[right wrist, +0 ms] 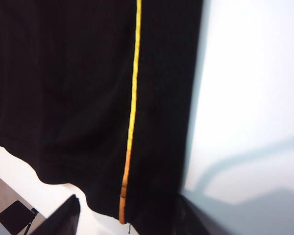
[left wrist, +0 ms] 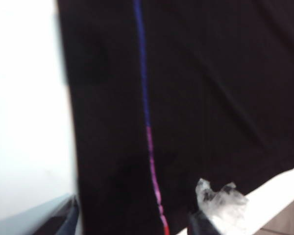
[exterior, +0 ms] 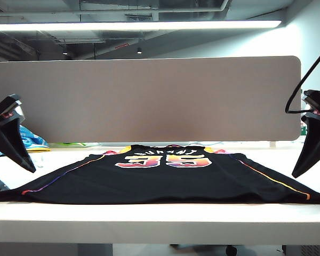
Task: Fold the bottom side of the basketball jersey horizontally towards the center, about one-third of the way, and then fold the bottom of the basketball jersey up towards the top, creating a neat rectangle.
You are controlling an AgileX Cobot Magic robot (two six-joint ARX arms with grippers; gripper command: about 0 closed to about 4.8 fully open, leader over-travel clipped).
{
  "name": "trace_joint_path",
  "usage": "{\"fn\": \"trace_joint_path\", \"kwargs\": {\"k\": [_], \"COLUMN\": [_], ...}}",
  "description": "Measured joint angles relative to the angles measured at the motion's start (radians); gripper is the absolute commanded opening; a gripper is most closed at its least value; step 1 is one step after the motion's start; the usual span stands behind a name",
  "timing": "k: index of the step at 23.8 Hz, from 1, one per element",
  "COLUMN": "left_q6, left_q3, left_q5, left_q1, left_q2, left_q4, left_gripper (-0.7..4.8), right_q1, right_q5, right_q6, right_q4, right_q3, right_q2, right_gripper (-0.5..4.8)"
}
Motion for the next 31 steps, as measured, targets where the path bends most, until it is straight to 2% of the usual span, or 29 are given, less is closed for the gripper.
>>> {"fn": "trace_joint_path", "kwargs": {"k": [6,11,17,19,21,23,25,26,28,29,30,31], "left_q6": [0.038,0.04,0.037,0.037,0.037,0.037,0.034,0.034,0.024,0.024,0.022,0.022], "left_q3": [0.008,0.008,0.008,0.008,0.007,0.007,0.006,0.003,-0.004,-0.004,-0.004,-0.005], "left_q5": [-0.011,-0.016,-0.023,-0.023,-0.023,-0.023,-0.031,-0.039,-0.046,-0.048,-0.051,-0.051], "left_q1": [-0.04,-0.094,-0.112,-0.112,-0.112,-0.112,-0.112,-0.112,-0.111,-0.112,-0.113,-0.113], "left_q2": [-0.004,-0.005,-0.005,-0.005,-0.005,-0.005,-0.004,-0.003,0.009,0.009,0.008,0.008], "left_q4": [-0.073,-0.079,-0.069,-0.067,-0.066,-0.063,-0.057,-0.048,-0.028,-0.023,-0.019,-0.017], "left_gripper": [2.87,2.87,2.87,2.86,2.79,2.59,1.61,1.06,0.39,0.3,-0.08,-0.06], "right_q1": [0.005,0.008,0.032,0.032,0.032,0.032,0.04,0.043,0.043,0.043,0.043,0.043], "right_q5": [-0.006,-0.007,-0.025,-0.032,-0.027,-0.017,-0.006,0.002,0.004,0.008,0.01,0.012], "right_q6": [0.0,0.0,0.001,0.005,0.016,0.02,0.026,0.028,0.043,0.047,0.048,0.053], "right_q4": [0.001,0.01,0.016,0.018,0.023,0.026,0.038,0.043,0.053,0.063,0.074,0.082], "right_q3": [-0.003,-0.003,-0.005,-0.005,-0.006,-0.011,-0.013,-0.017,-0.017,-0.017,-0.018,-0.018], "right_q2": [0.0,0.001,0.006,0.009,0.013,0.02,0.02,0.021,0.023,0.023,0.024,0.024], "right_gripper": [2.66,2.66,2.64,2.34,1.56,0.94,0.37,0.34,-0.08,-0.08,-0.08,-0.08]}}
